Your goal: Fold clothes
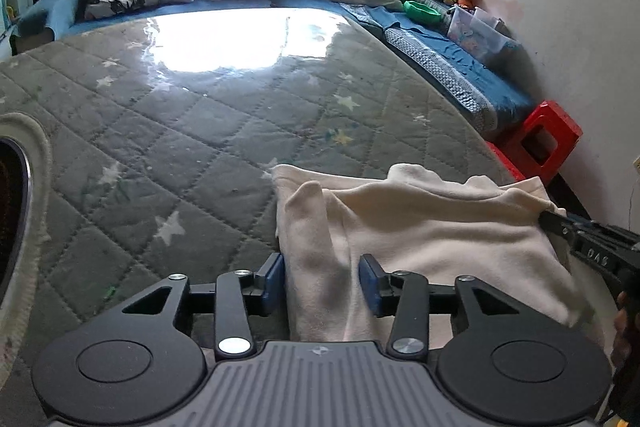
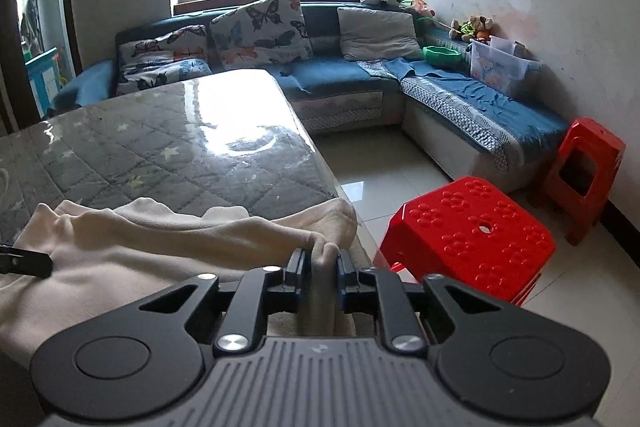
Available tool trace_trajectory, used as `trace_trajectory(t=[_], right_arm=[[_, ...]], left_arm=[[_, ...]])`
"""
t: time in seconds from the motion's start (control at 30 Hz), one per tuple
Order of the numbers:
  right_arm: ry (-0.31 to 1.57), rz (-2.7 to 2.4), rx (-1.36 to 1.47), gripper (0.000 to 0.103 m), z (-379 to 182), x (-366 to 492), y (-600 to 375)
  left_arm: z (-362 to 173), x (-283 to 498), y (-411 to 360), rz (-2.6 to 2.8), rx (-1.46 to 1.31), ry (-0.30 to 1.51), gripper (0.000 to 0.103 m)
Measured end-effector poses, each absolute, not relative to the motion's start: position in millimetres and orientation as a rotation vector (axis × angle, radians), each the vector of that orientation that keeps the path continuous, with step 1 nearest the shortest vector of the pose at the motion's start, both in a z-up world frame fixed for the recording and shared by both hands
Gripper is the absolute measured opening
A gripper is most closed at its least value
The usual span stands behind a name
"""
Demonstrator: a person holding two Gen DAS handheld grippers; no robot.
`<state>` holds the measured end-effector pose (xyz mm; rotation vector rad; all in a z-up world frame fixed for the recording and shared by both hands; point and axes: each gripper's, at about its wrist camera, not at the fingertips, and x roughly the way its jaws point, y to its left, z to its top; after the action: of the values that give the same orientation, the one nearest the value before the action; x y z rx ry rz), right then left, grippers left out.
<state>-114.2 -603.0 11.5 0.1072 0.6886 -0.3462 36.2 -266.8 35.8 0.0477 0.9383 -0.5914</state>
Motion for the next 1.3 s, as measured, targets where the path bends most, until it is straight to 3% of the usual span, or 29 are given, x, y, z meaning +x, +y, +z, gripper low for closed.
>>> trace_trajectory(t=[0.23,0.3,0.43,0.5,0.93,1.3], right_arm=[[0.661,-0.342,0.076,0.023,27.5,-124.4,-597.3],[0.656,-0.315,0.055,0.038,33.4,-129.2,-588.7],[0.647,-0.248,-0.005,0.044,40.2,-137.7,-565.0],[0.645,-0.214,-0.026,0.055,41.1,-141.4,-553.1],[0.688,-0.089,-0.117,0.06,23.4,-166.9,-498.7],[0.72,-0.097,-0.1,0.06,10.9,-176.5,-497.2]], left_arm=[[42.6,24.2,-263.7,-0.57,0.129,0.883,0.056],[44.2,20.0,-261.4,-0.568,0.144,0.871,0.059],[45.1,13.2,-253.9,-0.568,0.163,0.86,0.061],[45.2,9.2,-249.9,-0.571,0.17,0.853,0.064],[40.2,-10.9,-231.0,-0.578,0.207,0.83,0.074],[35.2,-12.5,-225.8,-0.583,0.215,0.835,0.075]])
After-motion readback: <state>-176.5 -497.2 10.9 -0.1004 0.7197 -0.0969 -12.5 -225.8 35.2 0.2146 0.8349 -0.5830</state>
